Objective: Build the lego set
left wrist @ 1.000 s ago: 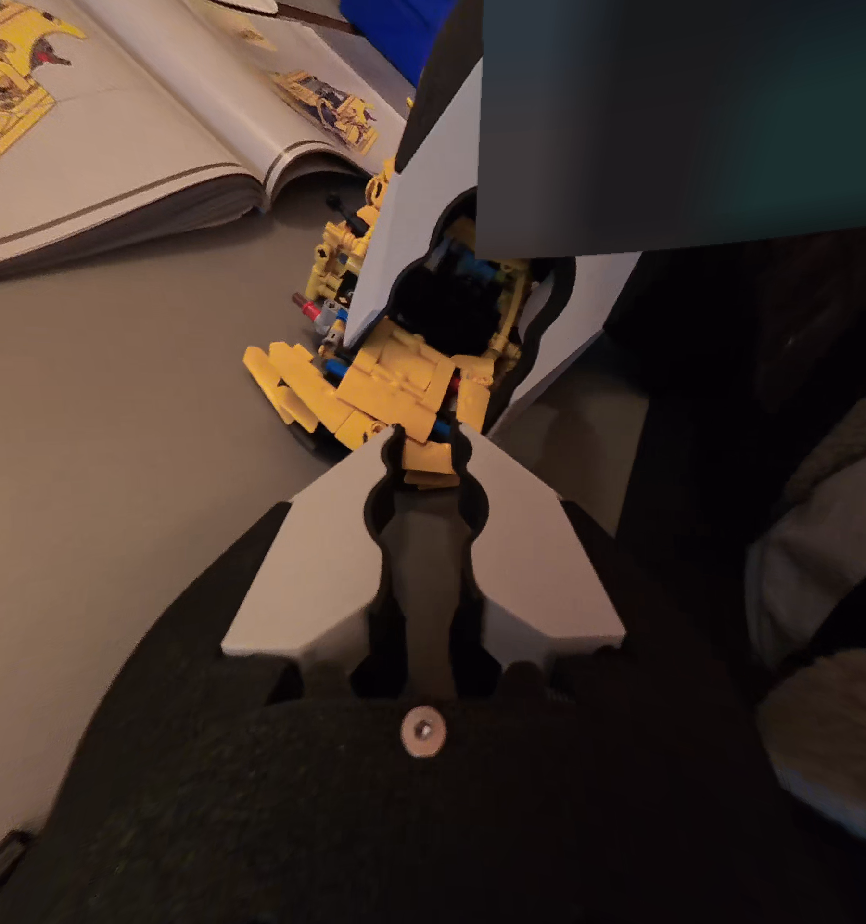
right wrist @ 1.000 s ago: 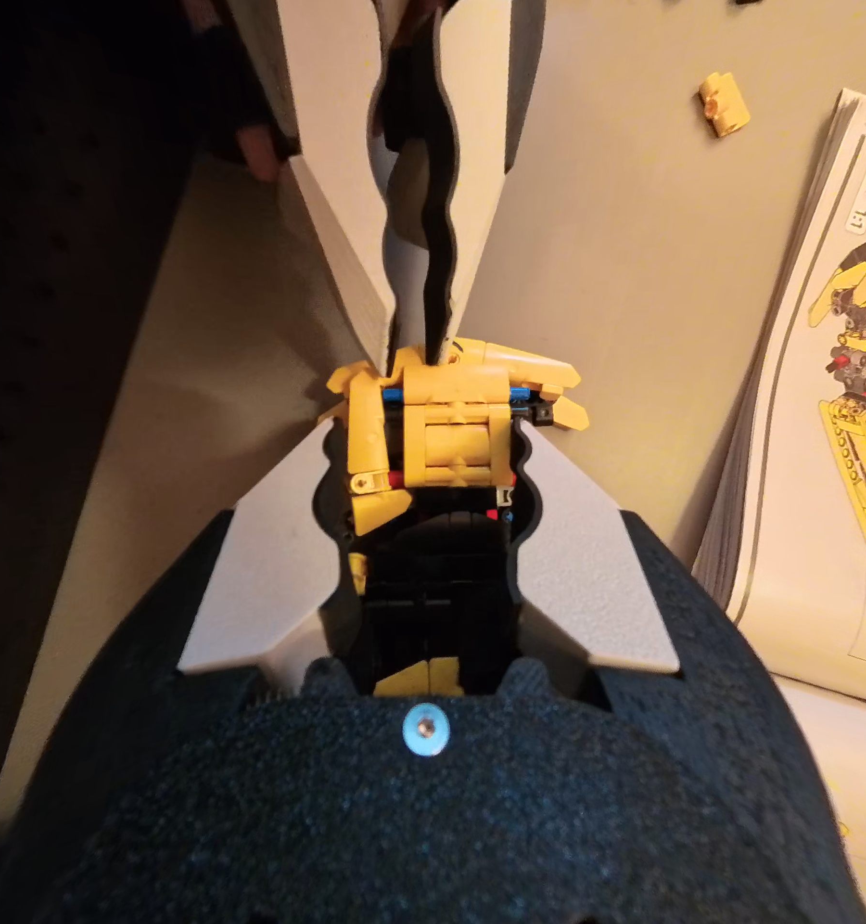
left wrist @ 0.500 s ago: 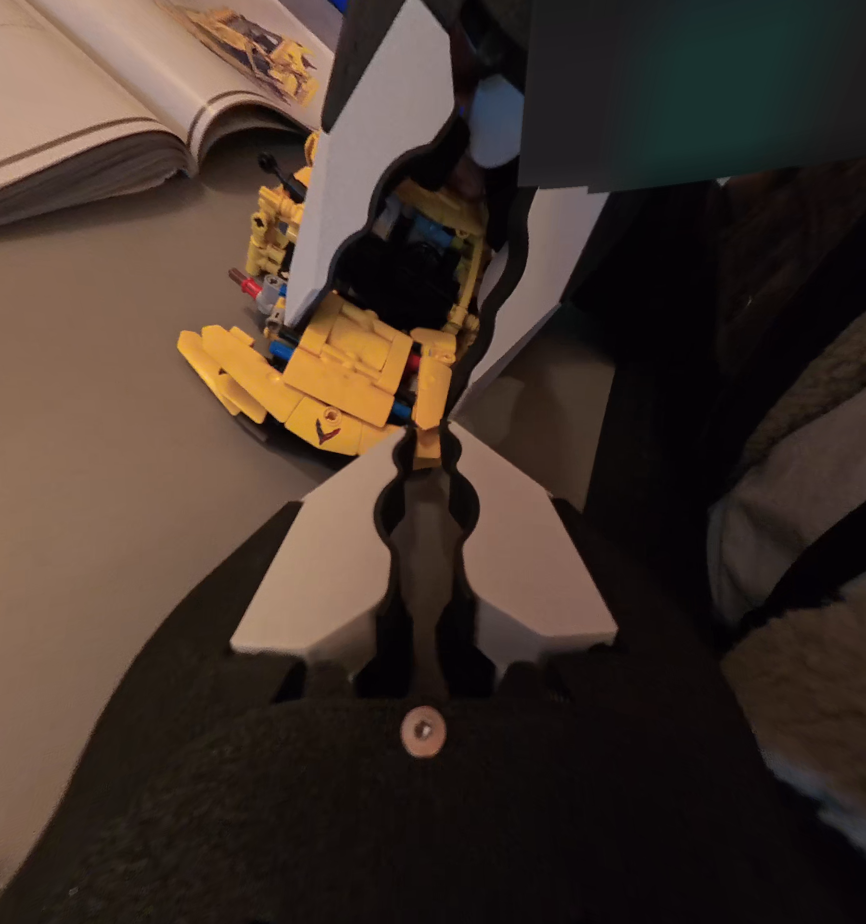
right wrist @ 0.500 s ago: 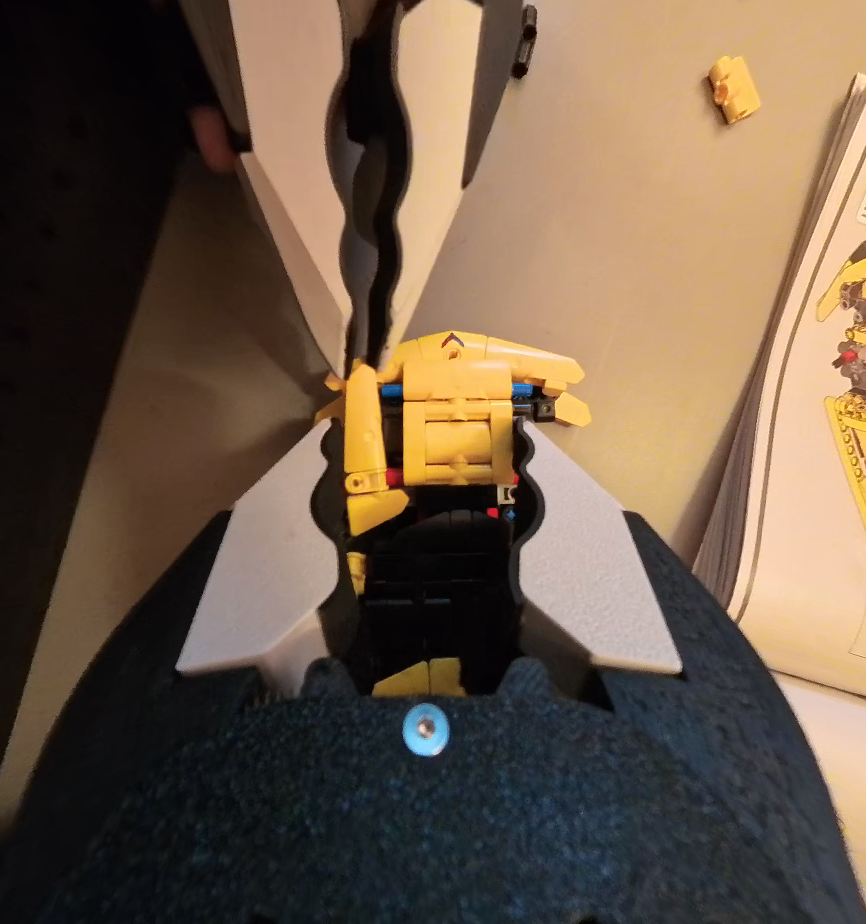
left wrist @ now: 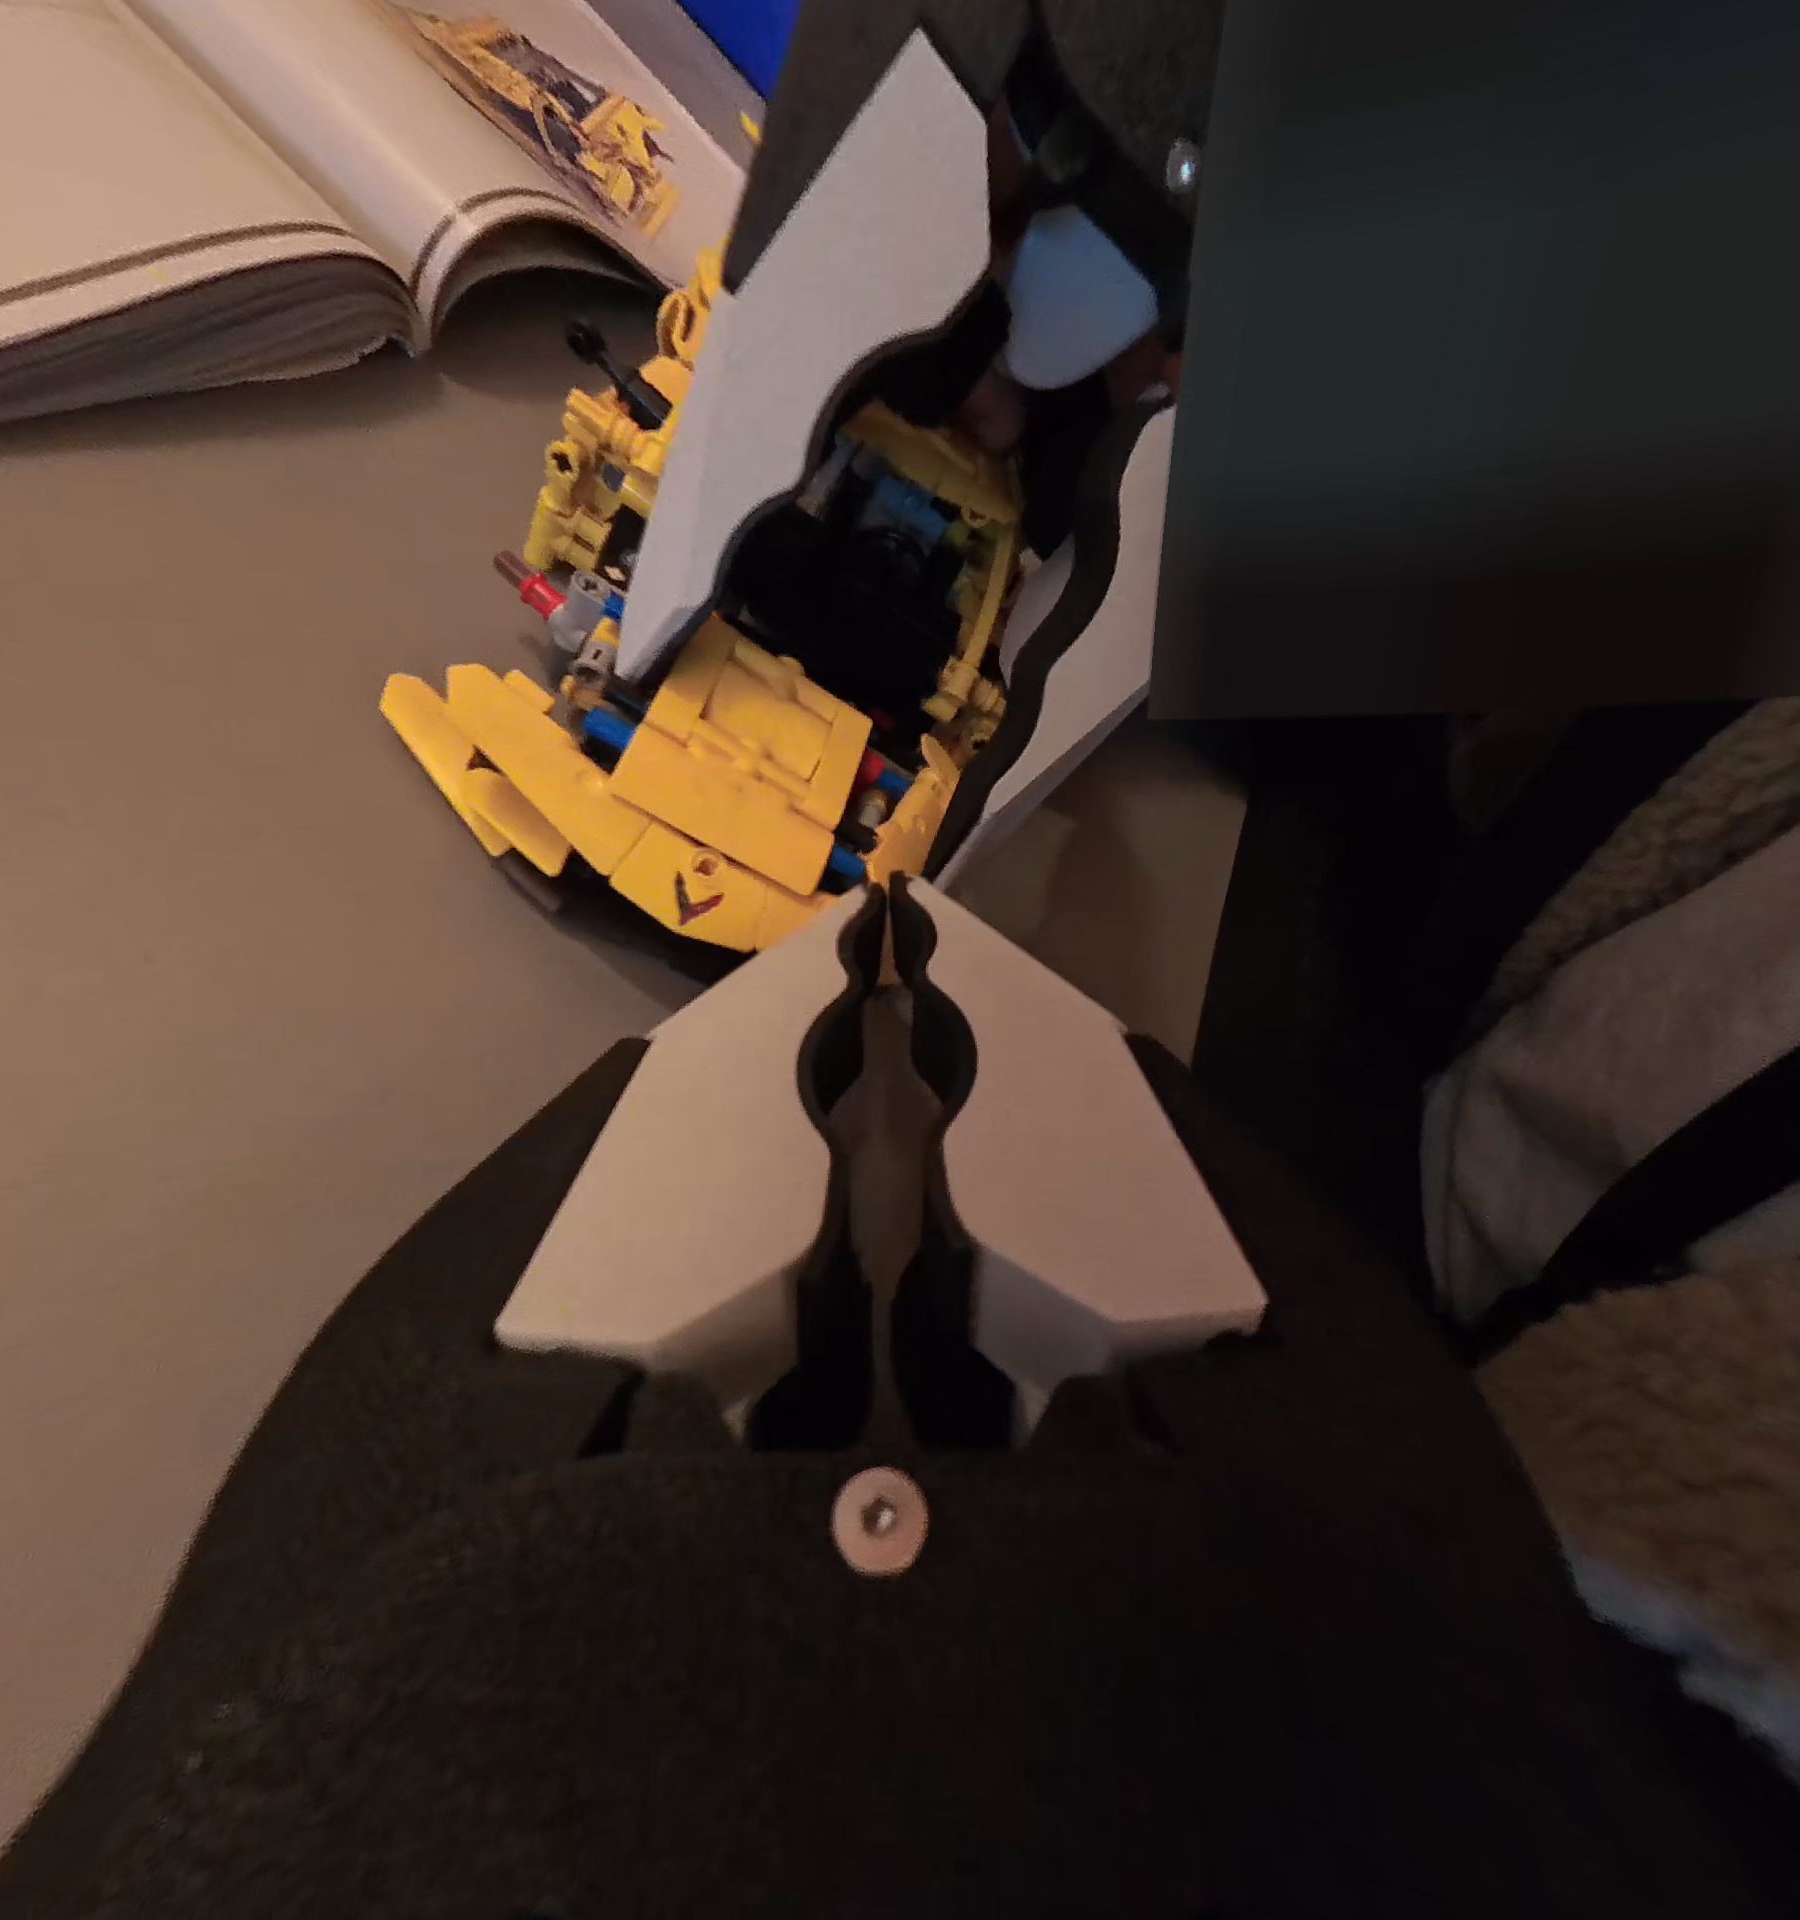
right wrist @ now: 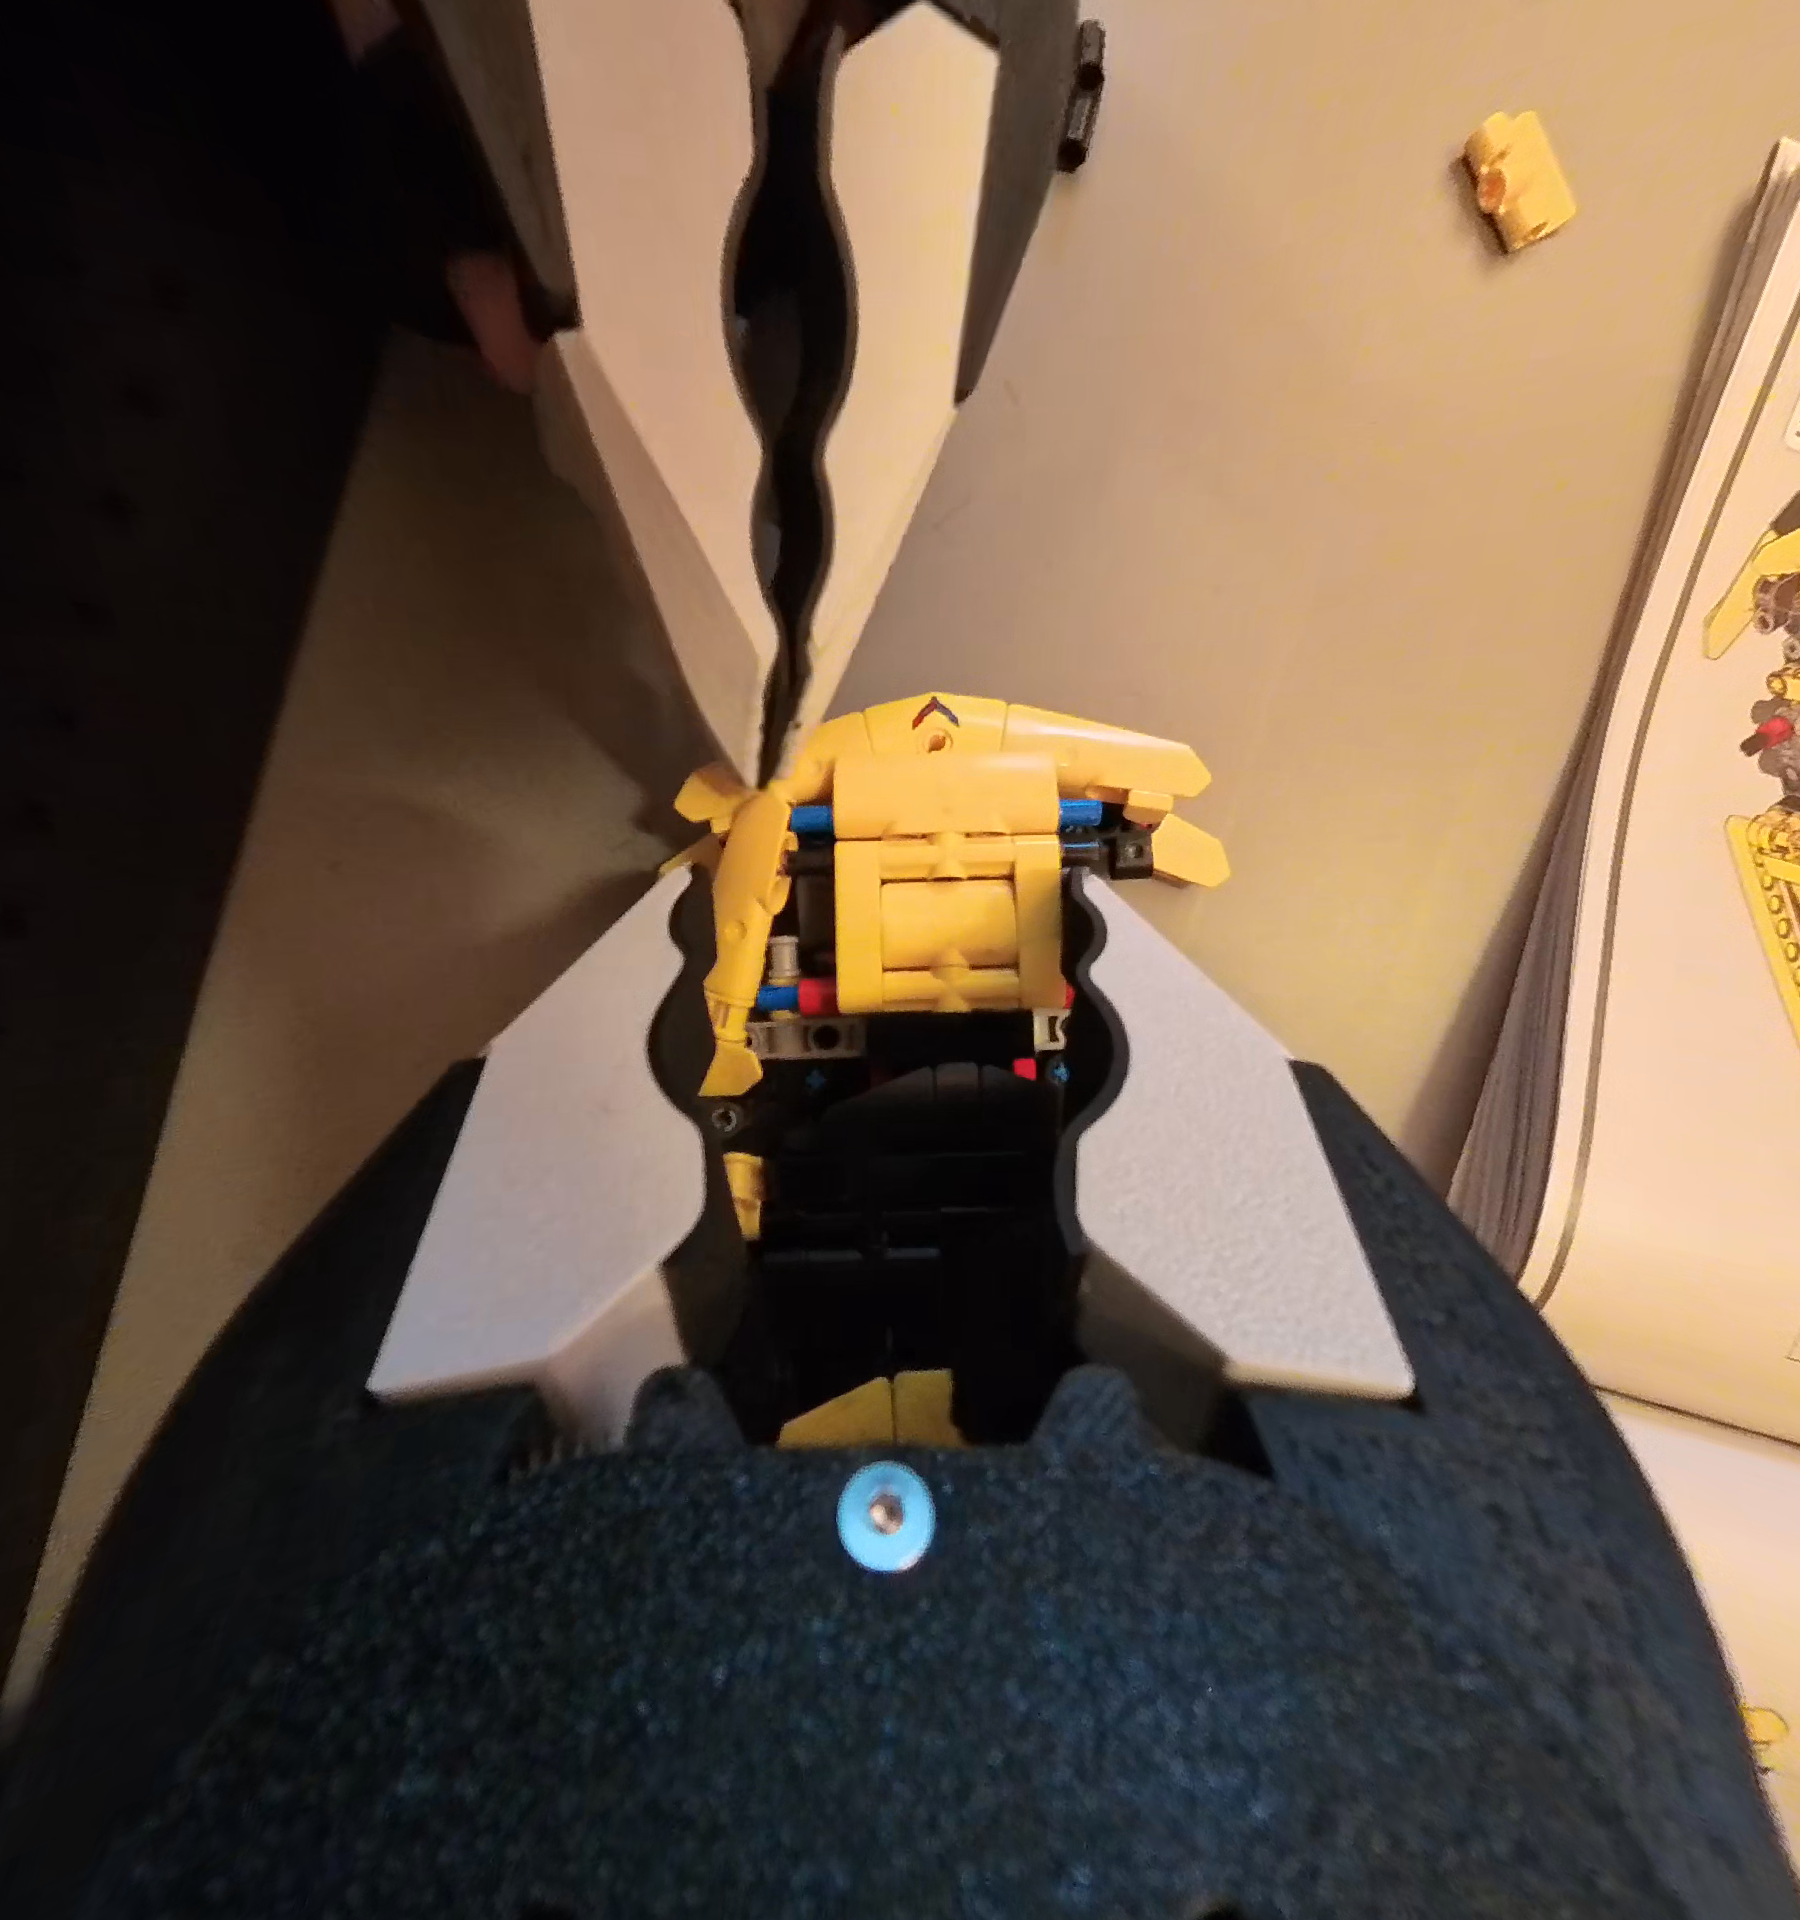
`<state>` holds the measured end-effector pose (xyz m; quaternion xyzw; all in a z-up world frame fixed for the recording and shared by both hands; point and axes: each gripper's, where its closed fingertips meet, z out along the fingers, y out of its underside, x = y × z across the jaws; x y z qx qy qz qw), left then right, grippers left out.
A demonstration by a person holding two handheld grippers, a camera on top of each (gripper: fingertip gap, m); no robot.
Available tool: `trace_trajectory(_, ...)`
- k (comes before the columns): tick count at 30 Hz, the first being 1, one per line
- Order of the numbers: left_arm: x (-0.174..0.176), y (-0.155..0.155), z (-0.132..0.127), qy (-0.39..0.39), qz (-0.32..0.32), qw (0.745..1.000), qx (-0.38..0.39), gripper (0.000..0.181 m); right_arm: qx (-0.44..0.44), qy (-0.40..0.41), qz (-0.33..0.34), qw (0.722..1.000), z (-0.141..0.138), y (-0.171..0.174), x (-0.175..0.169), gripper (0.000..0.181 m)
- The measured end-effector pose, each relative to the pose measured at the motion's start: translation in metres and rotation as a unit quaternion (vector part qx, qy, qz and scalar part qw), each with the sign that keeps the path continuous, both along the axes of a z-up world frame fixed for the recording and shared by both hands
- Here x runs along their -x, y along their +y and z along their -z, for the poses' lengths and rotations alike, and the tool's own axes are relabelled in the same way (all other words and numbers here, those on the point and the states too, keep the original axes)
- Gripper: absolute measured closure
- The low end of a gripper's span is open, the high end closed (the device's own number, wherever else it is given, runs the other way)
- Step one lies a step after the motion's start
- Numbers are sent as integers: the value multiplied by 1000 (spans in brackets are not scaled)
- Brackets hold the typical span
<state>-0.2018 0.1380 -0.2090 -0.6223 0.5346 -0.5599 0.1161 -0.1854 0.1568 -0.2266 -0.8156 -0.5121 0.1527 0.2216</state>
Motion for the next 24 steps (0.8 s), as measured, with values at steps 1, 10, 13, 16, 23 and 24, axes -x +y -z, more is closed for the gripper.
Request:
trace_trajectory(1, -1, 2, -1, -2, -7, 1000, 9, 178, 1, 1, 0, 1000, 0, 0, 0, 115)
trace_trajectory(10, -5, -1, 3, 13, -5, 999, 48, 178, 0, 0, -2, 1000, 0, -1, 0, 115)
trace_trajectory(13, -6, -1, 3, 18, -9, 997, 78, 179, 0, -1, -2, 1000, 0, -1, 0, 115)
trace_trajectory(16, -4, -2, 2, 24, -6, 991, 132, 180, 0, -1, -4, 1000, 0, -1, 0, 114)
trace_trajectory(23, 0, 1, 1, 33, -18, 983, 178, 180, 5, 2, -2, 1000, 0, -1, 1, 112)
trace_trajectory(24, 0, 1, 1, 34, -19, 982, 184, 180, 9, 5, 0, 1000, -1, -1, 1, 112)
